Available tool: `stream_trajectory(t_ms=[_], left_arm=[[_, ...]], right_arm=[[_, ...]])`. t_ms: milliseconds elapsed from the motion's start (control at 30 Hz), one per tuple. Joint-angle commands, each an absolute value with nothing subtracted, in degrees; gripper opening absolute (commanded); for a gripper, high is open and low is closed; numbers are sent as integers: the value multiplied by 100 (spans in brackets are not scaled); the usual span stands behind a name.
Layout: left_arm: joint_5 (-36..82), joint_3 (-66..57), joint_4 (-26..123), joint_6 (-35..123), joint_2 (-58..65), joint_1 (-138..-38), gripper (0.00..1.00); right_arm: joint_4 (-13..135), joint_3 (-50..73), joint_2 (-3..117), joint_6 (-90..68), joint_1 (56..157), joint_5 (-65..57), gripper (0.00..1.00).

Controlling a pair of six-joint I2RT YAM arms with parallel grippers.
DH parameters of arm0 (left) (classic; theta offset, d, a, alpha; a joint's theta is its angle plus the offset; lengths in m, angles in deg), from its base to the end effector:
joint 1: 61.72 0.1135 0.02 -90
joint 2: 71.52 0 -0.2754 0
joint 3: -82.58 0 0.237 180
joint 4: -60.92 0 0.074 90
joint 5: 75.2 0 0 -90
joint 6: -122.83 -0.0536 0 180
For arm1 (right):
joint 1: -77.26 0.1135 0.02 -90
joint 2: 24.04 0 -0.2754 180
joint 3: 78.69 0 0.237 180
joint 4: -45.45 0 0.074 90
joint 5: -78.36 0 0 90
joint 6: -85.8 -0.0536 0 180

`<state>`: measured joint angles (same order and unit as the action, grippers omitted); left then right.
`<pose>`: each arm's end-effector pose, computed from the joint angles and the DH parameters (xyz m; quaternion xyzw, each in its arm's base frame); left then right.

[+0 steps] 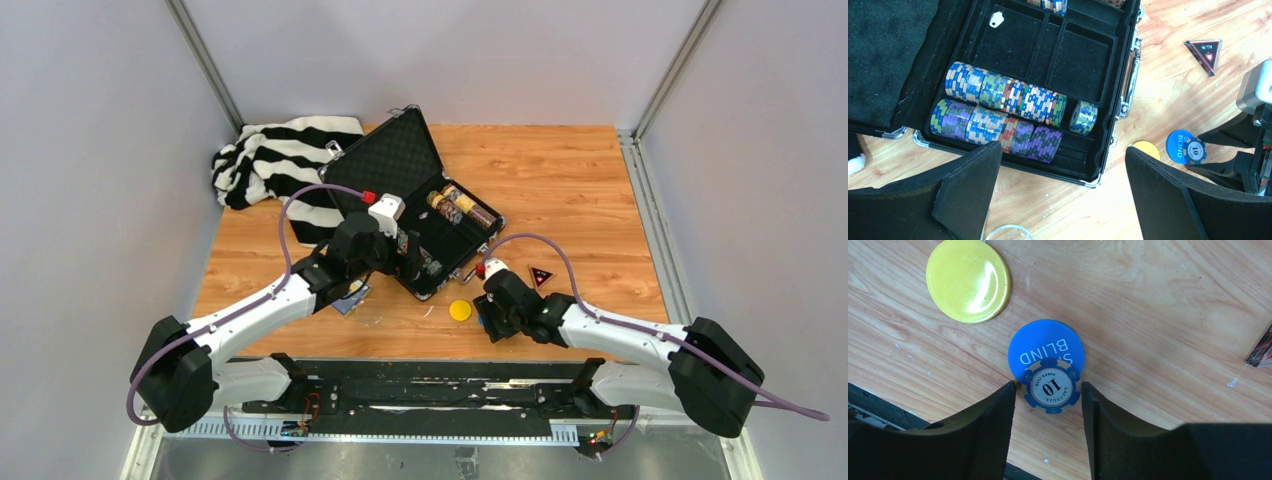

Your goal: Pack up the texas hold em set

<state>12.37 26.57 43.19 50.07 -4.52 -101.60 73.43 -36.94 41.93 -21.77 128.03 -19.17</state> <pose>0.1986 -0.1630 0.2605 0.1582 0.8456 -0.2276 0.4562 0.1331 0.1520 0.1673 -0.2493 0.9108 0.1301 0.3023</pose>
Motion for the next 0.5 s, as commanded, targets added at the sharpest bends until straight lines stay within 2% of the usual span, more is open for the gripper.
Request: stream_trajectory(t_ms=[0, 300, 467], left_arm=[[1288, 2660, 4478, 5020, -515, -10140, 98], [1270, 2654, 4464, 5020, -521, -10140, 98], [1266, 2542, 4359, 5114, -435, -10136, 98]], right_arm=[[7418, -3796, 4297, -2272, 12876, -1920, 48], [7518, -3702, 4277, -2263, 12877, -1935, 34], [7645, -3574, 4135, -2175, 12877, -2000, 32]])
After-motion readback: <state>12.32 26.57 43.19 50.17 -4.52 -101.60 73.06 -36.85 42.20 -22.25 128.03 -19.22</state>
